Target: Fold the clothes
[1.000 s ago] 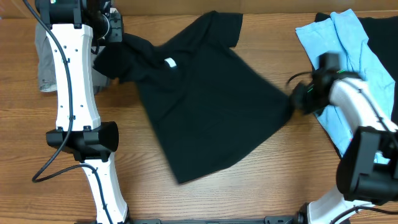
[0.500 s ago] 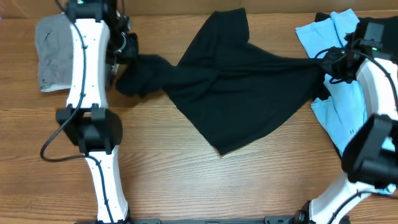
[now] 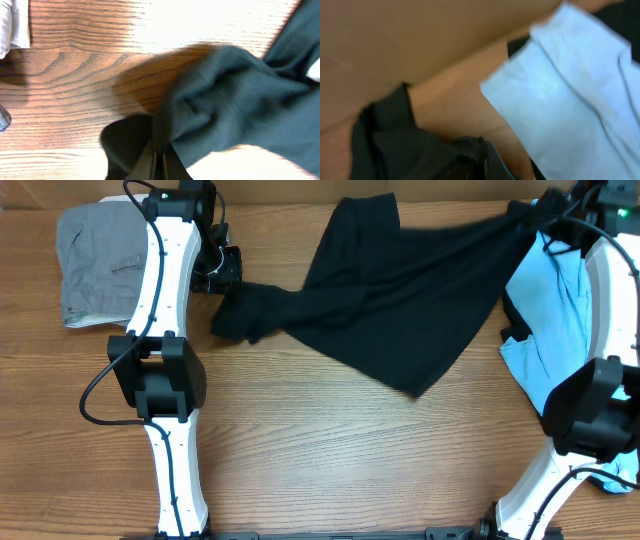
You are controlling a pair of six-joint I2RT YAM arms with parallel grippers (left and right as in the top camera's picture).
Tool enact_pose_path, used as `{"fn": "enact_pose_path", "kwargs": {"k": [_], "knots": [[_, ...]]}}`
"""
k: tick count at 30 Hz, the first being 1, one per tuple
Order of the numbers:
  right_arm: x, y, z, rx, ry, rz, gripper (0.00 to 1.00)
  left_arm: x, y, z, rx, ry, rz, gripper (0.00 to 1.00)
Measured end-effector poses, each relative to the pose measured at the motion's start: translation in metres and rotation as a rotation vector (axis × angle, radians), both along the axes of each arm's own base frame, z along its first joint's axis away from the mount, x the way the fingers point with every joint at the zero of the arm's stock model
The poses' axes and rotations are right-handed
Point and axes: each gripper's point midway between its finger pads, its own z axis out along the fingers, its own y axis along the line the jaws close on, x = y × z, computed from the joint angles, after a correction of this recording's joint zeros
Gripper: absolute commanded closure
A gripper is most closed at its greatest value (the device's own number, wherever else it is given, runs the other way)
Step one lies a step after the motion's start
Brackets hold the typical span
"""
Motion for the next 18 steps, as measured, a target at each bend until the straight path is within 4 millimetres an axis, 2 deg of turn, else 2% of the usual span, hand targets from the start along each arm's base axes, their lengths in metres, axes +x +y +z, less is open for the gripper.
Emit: {"fn": "enact_pose_path", "kwargs": {"k": [2,3,7,11,14,18], "knots": [[-0.002,0.002,0.013,-0.001,-0.014,0.002,0.05,0.000,-0.001,0.000,-0.008,0.001,0.002,0.96],[-0.004,0.002,0.013,0.000,-0.005,0.003,0.00,0.000,-0.002,0.000,-0.010,0.001,0.002,0.96],[-0.026,0.006,-0.005,0.023,0.108,0.007,0.00,0.000,-0.003,0.000,-0.014,0.000,0.002,0.96],[-0.060,0.019,-0.023,0.057,0.265,0.023,0.00,-0.002,-0.003,0.002,-0.017,0.007,-0.003,0.96],[-0.089,0.042,-0.023,0.091,0.367,0.059,0.00,-0.002,-0.006,0.009,-0.037,-0.003,-0.029,0.96],[-0.124,0.092,-0.005,0.127,0.441,0.164,0.00,0.003,-0.014,0.032,-0.079,-0.060,-0.057,0.96]]}}
